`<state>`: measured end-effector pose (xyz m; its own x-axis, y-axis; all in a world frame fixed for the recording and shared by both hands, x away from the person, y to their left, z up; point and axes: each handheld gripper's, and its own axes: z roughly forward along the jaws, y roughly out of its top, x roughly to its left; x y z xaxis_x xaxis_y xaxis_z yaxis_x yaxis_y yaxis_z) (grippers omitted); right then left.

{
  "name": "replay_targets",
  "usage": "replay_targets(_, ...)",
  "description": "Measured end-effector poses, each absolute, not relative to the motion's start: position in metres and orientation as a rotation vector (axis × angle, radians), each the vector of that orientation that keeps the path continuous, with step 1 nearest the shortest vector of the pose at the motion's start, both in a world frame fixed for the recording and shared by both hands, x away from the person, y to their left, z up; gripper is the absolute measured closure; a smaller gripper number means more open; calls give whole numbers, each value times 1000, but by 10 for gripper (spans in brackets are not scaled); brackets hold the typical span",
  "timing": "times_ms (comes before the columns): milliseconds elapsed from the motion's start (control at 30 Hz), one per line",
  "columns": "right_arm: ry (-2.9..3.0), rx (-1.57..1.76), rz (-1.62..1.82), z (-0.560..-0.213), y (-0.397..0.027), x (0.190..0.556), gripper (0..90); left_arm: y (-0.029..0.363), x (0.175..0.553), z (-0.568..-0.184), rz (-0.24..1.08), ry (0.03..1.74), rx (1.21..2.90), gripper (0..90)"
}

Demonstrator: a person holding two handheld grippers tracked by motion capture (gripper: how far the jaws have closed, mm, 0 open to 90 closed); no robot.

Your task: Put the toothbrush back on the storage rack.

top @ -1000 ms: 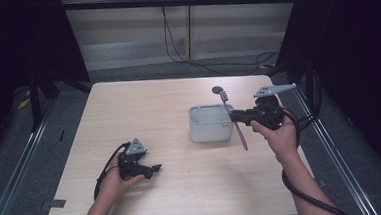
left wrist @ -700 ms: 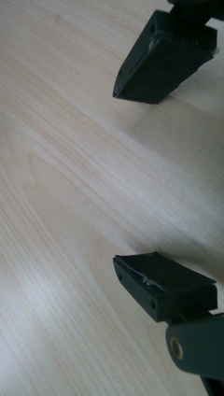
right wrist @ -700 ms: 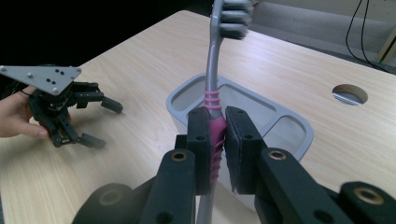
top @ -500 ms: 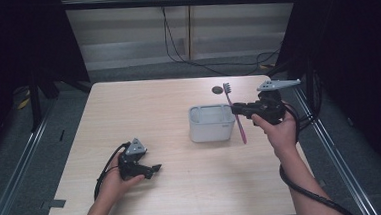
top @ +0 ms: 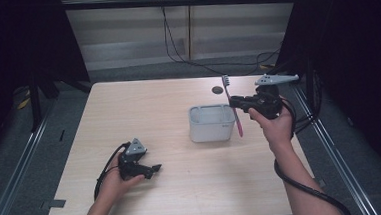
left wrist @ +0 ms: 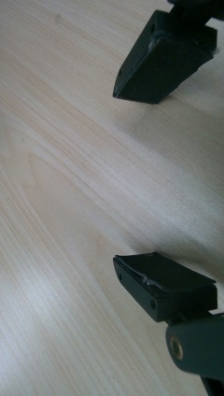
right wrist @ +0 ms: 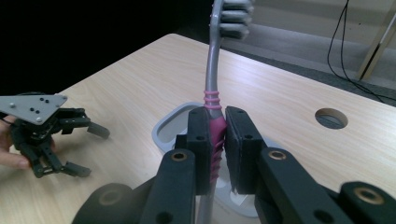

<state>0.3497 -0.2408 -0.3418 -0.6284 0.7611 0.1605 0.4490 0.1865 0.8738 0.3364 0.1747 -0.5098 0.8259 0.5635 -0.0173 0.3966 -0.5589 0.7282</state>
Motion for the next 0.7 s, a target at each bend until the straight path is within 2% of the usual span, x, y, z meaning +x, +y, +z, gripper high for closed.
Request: replay_targets(700, 2090, 1160, 1453, -340, -232, 366, 808, 174, 336, -510, 278, 708, 2225, 160)
